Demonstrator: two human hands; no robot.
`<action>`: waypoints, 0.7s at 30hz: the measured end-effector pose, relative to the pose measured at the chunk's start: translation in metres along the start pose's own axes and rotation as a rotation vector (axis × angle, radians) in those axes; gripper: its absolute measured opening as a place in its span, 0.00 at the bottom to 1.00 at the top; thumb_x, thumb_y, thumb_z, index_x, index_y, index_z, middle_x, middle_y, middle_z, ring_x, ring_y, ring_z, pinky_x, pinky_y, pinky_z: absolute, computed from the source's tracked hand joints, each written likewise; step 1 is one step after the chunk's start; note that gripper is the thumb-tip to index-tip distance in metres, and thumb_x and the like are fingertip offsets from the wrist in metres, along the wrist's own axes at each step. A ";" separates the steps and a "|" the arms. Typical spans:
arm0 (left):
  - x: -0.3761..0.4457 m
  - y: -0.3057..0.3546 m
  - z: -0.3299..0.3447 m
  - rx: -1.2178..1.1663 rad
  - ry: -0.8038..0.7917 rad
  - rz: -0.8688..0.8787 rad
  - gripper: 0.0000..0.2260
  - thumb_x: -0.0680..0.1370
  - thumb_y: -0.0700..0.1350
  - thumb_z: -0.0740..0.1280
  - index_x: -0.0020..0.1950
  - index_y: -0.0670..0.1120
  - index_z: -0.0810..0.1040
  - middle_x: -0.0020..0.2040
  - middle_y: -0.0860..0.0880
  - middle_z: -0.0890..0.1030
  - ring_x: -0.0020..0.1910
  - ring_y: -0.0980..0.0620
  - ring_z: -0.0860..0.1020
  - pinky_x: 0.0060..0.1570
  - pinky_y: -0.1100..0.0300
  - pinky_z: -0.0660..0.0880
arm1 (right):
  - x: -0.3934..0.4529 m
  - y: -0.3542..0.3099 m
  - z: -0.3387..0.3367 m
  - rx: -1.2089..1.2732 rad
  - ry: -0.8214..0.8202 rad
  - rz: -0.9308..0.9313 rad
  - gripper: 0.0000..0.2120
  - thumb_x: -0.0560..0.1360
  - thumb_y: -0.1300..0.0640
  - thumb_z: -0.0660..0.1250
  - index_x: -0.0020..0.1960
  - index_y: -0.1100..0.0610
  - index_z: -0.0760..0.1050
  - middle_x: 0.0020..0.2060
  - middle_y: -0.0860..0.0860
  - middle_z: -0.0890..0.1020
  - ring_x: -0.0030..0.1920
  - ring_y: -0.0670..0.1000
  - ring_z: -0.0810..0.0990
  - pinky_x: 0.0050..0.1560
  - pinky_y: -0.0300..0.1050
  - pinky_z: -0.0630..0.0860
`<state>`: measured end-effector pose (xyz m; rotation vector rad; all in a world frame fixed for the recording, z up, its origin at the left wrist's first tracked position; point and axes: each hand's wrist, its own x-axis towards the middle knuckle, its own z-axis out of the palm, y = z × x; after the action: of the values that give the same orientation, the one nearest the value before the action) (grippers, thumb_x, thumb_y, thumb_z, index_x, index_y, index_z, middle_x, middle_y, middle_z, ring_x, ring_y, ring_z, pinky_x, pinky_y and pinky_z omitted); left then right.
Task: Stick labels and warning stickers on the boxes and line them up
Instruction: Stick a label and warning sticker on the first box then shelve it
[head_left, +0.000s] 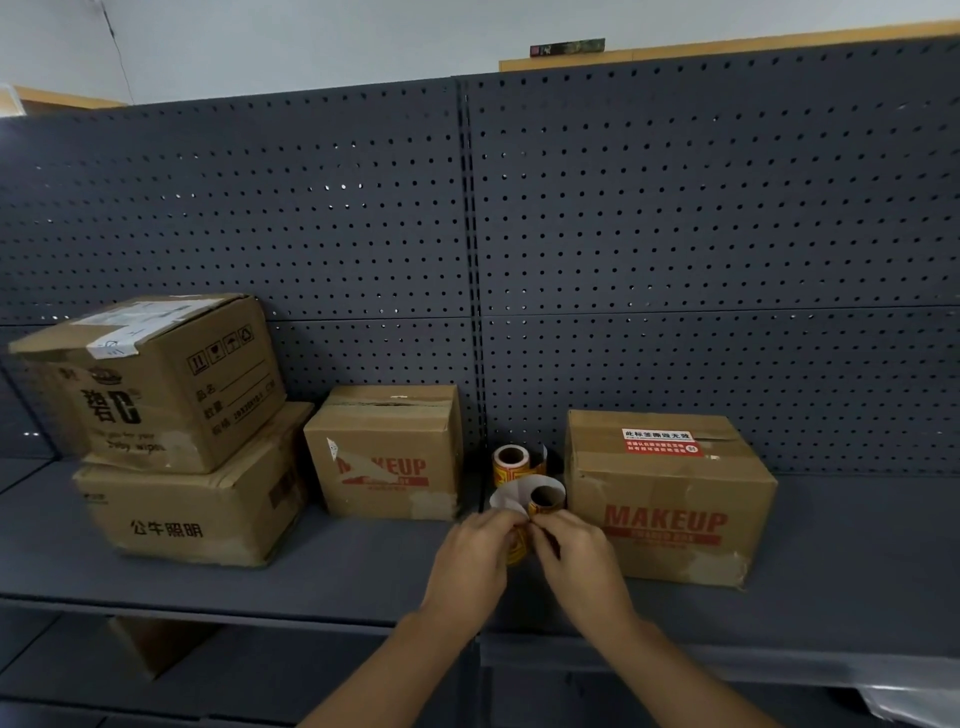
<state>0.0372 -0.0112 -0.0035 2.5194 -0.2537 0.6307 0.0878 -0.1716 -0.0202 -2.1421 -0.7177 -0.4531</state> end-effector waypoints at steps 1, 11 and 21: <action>0.000 0.000 0.000 -0.004 -0.001 -0.003 0.14 0.80 0.39 0.65 0.63 0.51 0.80 0.56 0.52 0.84 0.54 0.52 0.80 0.51 0.52 0.79 | 0.000 -0.001 0.001 -0.006 0.001 0.003 0.05 0.80 0.58 0.68 0.52 0.53 0.83 0.45 0.46 0.83 0.44 0.44 0.82 0.42 0.46 0.81; 0.003 -0.004 -0.002 0.078 -0.055 0.015 0.14 0.80 0.38 0.65 0.60 0.55 0.78 0.57 0.57 0.82 0.54 0.53 0.78 0.51 0.52 0.77 | -0.001 -0.006 -0.004 -0.017 0.016 0.077 0.04 0.79 0.56 0.70 0.48 0.53 0.82 0.41 0.44 0.82 0.40 0.44 0.81 0.40 0.46 0.80; 0.002 -0.009 -0.005 0.108 -0.064 -0.109 0.13 0.84 0.44 0.64 0.67 0.53 0.78 0.61 0.53 0.81 0.60 0.51 0.78 0.55 0.54 0.77 | -0.009 -0.007 -0.029 -0.007 -0.028 0.251 0.06 0.77 0.52 0.68 0.45 0.47 0.84 0.31 0.43 0.83 0.33 0.43 0.83 0.38 0.50 0.82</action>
<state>0.0397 -0.0007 -0.0028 2.6389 -0.1069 0.5342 0.0742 -0.1940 -0.0029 -2.2123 -0.4541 -0.2916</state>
